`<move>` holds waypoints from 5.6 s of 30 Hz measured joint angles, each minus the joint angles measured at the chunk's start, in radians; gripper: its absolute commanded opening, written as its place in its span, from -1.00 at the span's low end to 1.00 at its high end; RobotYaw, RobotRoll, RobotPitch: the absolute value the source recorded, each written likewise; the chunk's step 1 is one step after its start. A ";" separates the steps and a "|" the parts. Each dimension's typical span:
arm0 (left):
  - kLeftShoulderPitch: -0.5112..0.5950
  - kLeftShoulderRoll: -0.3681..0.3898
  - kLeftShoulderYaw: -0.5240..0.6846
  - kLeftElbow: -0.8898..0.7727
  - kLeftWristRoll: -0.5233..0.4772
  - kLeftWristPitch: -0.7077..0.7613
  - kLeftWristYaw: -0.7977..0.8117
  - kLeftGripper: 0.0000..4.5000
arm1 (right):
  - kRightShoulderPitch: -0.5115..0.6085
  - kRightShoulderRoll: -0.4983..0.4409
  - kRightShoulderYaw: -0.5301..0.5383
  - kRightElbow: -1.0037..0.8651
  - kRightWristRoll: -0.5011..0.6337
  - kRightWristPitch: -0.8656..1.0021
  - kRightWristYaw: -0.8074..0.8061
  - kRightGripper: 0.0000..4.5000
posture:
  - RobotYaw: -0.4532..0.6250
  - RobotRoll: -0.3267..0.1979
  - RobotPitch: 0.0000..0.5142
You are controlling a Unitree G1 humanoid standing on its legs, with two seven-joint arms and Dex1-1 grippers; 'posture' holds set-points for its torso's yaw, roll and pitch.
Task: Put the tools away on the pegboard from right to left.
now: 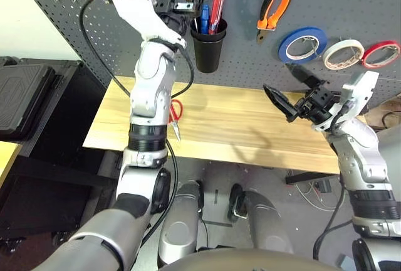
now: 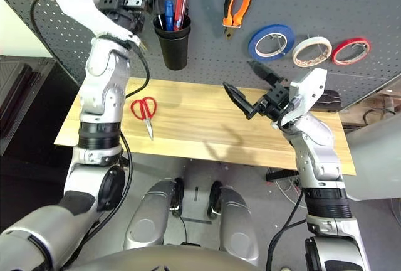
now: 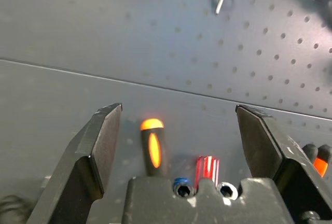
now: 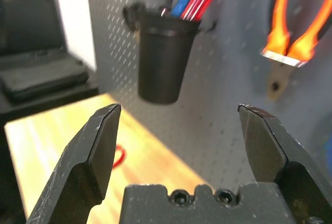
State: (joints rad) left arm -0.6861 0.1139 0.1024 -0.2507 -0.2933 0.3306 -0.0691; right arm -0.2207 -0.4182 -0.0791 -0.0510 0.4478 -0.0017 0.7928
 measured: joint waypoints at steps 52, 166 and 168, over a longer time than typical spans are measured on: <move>0.196 0.077 0.067 0.790 0.220 0.050 0.182 0.99 | 0.054 -0.038 0.307 -0.109 -0.266 0.439 -0.037 1.00 | 0.06 0.25 0.34; 0.011 0.002 0.203 0.531 -0.135 -0.280 0.013 -0.99 | -0.057 0.132 0.108 0.128 -0.056 -0.233 0.073 1.00 | 0.25 0.25 -0.32; -0.015 0.015 0.210 0.593 -0.131 -0.300 0.006 -0.99 | -0.053 0.133 0.108 0.127 -0.059 -0.233 0.067 1.00 | 0.24 0.25 -0.32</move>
State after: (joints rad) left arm -0.7014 0.1293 0.3121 0.3421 -0.4246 0.0305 -0.0630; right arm -0.2733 -0.2855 0.0293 0.0759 0.3891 -0.2344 0.8602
